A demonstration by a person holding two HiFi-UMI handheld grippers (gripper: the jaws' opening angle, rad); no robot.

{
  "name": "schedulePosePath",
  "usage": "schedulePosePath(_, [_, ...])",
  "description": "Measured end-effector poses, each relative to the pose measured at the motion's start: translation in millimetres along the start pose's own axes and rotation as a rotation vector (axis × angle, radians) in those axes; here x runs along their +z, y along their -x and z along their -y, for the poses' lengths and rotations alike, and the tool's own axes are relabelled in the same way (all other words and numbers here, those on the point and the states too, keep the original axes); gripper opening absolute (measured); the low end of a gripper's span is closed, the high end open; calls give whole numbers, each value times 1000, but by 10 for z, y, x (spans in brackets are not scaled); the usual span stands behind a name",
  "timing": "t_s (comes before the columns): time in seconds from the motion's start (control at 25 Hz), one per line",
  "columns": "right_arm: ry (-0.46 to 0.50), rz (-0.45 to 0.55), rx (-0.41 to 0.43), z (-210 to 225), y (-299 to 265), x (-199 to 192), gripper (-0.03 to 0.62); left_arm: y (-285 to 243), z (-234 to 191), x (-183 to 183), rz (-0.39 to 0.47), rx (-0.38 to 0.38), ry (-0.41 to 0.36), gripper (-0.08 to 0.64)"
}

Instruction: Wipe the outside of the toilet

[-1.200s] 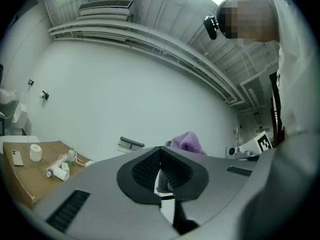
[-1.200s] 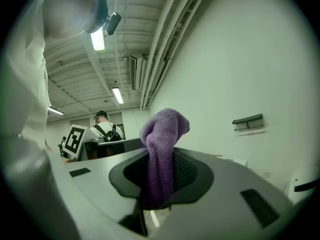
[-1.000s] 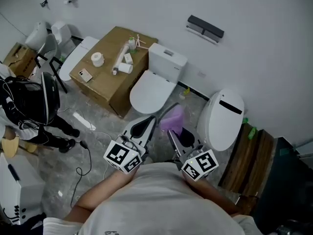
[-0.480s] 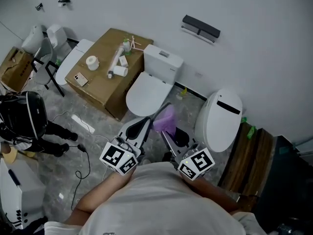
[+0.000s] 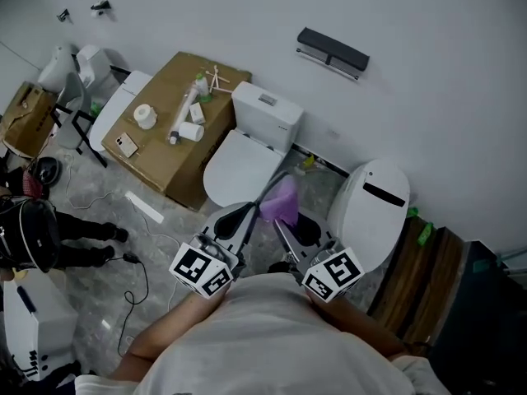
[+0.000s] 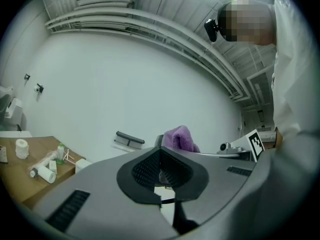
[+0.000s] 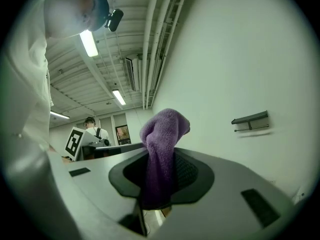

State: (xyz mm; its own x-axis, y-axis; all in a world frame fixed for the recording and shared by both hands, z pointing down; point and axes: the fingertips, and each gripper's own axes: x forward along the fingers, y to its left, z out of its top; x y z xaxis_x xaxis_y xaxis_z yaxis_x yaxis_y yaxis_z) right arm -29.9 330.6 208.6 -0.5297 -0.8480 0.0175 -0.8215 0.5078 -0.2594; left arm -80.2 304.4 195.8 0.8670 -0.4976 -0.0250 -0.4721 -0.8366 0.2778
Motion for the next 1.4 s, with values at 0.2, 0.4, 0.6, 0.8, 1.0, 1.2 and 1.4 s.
schedulePosePath(0.2, [11, -5, 7, 755, 99, 219, 97, -728, -18, -23, 11, 16, 8, 6])
schedulePosePath(0.4, [0, -6, 28, 1365, 178, 364, 97, -1334, 135, -156, 4, 4, 30, 6])
schedulePosePath(0.6, [-41, -9, 44, 1709, 185, 356, 97, -1621, 72, -203, -17, 39, 42, 6])
schedulePosePath(0.8, [-57, -14, 55, 1880, 84, 337, 97, -1787, -18, -221, -26, 49, 39, 6])
schedulePosePath(1.0, [-44, -17, 43, 2006, -83, 371, 97, -1959, -222, -165, -26, 34, 38, 6])
schedulePosePath(1.2, [-47, -17, 2, 2195, -408, 393, 97, -2156, -555, -108, -42, -5, 40, 6])
schedulePosePath(1.4, [-61, -23, -27, 2264, -946, 351, 97, -2242, -1081, 11, -61, -42, 42, 6])
